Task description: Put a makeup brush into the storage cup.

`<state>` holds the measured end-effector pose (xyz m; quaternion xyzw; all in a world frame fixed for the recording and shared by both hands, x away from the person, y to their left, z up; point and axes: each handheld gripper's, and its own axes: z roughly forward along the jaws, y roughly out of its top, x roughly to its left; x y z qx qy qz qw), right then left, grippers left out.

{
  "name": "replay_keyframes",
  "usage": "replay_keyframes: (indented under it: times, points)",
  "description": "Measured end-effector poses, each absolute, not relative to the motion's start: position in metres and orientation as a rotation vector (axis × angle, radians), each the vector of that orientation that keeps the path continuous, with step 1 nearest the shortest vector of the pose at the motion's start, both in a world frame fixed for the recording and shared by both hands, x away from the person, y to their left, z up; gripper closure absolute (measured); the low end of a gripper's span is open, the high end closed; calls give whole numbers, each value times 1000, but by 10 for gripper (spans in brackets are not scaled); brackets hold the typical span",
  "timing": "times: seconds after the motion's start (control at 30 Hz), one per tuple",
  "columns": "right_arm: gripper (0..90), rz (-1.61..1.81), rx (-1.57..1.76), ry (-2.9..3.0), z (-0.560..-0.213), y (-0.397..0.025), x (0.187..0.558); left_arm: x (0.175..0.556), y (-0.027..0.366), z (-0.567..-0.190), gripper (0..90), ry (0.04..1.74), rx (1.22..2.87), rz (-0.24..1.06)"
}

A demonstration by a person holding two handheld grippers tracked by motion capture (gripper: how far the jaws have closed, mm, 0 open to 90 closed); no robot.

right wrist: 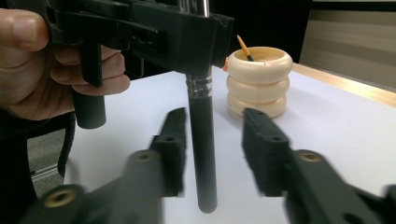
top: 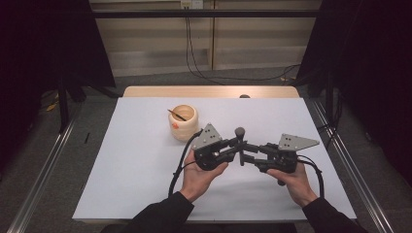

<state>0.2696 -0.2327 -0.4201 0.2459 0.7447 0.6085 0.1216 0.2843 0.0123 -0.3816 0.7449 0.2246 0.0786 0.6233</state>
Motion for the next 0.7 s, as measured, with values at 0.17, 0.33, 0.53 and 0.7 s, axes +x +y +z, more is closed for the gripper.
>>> replay_keyframes:
  times: [0.17, 0.33, 0.53, 0.7]
  points:
    - [419, 1776, 722, 2160, -419, -231, 268, 285, 14, -381, 776, 522, 1705, 185]
    - [315, 1752, 742, 2137, -419, -233, 268, 287, 17, -381, 776, 529, 1703, 191]
    - [195, 1742, 782, 2115, -418, -235, 268, 288, 19, -381, 776, 529, 1701, 198]
    - [103, 1741, 808, 2098, -417, -238, 268, 289, 22, -381, 776, 531, 1703, 203]
